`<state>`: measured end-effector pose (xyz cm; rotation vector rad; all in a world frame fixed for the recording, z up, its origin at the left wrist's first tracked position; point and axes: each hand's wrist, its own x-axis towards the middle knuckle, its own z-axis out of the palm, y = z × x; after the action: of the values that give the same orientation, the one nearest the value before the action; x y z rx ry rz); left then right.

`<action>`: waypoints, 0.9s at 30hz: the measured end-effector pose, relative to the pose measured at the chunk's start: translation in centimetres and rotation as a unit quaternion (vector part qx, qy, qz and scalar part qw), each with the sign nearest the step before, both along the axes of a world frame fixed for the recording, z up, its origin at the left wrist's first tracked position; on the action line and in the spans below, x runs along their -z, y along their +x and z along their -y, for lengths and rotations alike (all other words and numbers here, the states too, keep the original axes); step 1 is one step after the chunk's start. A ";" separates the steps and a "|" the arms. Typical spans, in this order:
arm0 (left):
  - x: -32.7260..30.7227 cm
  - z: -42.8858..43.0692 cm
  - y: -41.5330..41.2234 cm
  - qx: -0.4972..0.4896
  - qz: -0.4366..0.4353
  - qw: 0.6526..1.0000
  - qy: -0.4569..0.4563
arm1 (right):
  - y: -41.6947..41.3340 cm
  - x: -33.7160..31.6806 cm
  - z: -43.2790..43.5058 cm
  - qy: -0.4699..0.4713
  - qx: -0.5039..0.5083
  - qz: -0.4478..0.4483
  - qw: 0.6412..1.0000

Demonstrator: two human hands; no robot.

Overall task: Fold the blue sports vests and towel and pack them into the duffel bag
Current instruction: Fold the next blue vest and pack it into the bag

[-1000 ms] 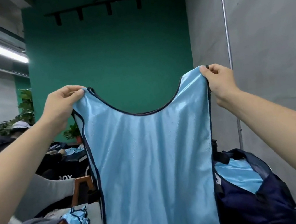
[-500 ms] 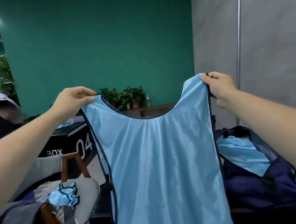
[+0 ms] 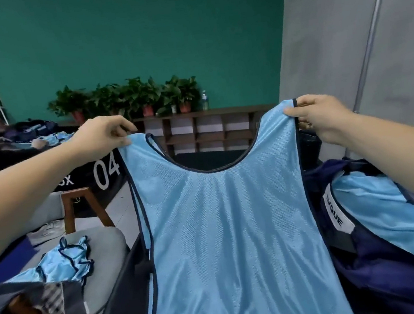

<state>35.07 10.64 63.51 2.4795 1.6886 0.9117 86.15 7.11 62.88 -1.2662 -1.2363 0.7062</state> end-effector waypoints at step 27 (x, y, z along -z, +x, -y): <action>15.0 -22.3 2.5 -0.039 -0.012 0.999 0.006 | -0.4 12.3 -19.0 -0.098 0.082 0.114 0.985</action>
<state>37.57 32.92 48.49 2.4591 1.8042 0.9037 85.76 26.06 50.62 -1.6278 -1.2492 0.5848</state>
